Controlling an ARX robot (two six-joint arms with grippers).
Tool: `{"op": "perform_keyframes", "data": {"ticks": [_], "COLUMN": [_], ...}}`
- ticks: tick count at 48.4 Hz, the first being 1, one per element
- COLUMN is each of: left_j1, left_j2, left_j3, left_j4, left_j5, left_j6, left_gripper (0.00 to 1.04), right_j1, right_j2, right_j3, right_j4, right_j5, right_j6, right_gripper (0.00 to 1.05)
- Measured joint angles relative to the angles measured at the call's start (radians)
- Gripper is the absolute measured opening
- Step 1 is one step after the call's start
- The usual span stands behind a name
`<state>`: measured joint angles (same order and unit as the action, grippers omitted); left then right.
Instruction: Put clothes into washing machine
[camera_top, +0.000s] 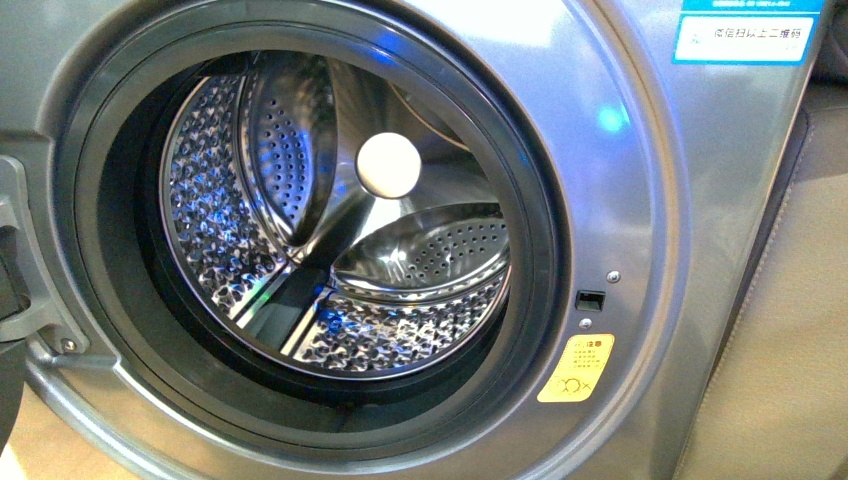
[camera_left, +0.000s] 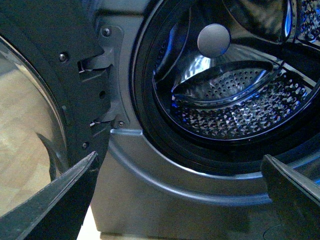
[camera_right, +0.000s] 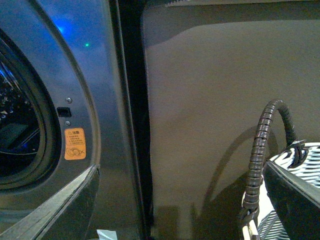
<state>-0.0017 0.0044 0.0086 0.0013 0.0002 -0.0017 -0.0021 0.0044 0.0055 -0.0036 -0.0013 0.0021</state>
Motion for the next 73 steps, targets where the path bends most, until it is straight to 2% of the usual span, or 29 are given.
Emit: {"op": "perform_keyframes", "data": {"ticks": [47,48,54,57,61,73], "left_j1": [0.000,0.000,0.000,0.000,0.000,0.000], "left_j2": [0.000,0.000,0.000,0.000,0.000,0.000], "left_j3": [0.000,0.000,0.000,0.000,0.000,0.000], "left_j4": [0.000,0.000,0.000,0.000,0.000,0.000], "left_j5": [0.000,0.000,0.000,-0.001,0.000,0.000], "left_j6": [0.000,0.000,0.000,0.000,0.000,0.000], "left_gripper": [0.98,0.98,0.98,0.98,0.98,0.98], "right_j1": [0.000,-0.011,-0.173,-0.236,-0.282,-0.381], "right_j2": [0.000,0.005,0.098,0.147,0.205,0.353], "right_j3": [0.000,0.000,0.000,0.001,0.003,0.062], "right_j4": [0.000,0.008,0.137,0.189,0.248,0.416], "right_j5": [-0.002,-0.039,-0.434,-0.549,-0.613,-0.692], "right_j6": [0.000,0.007,0.066,0.076,0.085,0.110], "right_gripper": [0.97,0.97,0.97,0.97,0.97,0.97]}}
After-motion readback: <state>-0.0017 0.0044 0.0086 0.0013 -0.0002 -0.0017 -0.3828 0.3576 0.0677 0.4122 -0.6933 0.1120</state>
